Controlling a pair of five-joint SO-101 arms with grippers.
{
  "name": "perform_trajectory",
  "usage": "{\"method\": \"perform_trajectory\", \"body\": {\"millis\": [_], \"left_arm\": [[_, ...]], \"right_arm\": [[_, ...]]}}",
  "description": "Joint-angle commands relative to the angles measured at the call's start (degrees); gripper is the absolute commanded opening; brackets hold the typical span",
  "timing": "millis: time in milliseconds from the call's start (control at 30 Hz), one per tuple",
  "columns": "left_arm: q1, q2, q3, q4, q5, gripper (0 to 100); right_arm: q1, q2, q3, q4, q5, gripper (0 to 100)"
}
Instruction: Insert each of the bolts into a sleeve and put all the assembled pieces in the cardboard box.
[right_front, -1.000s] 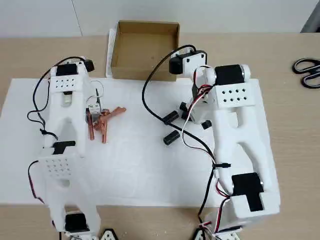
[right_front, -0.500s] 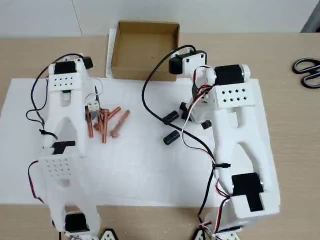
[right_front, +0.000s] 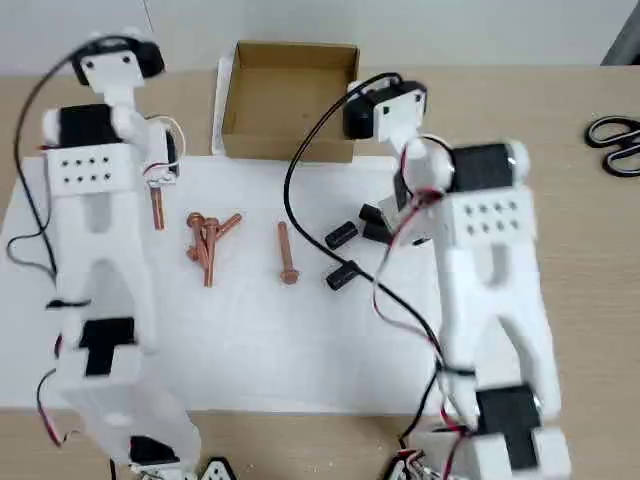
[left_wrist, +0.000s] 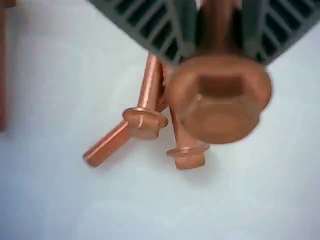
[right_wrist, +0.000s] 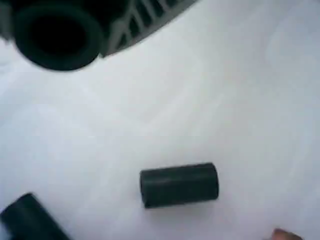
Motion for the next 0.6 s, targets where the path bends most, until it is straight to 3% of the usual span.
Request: {"method": "perform_trajectory", "body": {"millis": [0,333,567], "left_arm": [[1.14,-11.16,1.98,0.79,-0.26,1],[9.14,-41.14,13.41,-0.88,-0.26,1],[9.32,-53.89,29.76,-12.40,-0.18,1]], "right_arm": [[-1.10,-10.15,-0.18,0.31,-0.35,0.6],[-5.32,-30.73,12.22,0.13,-0.35,0.5],[-5.32,-39.69,27.25,-5.05,-0.70,0.4]]}}
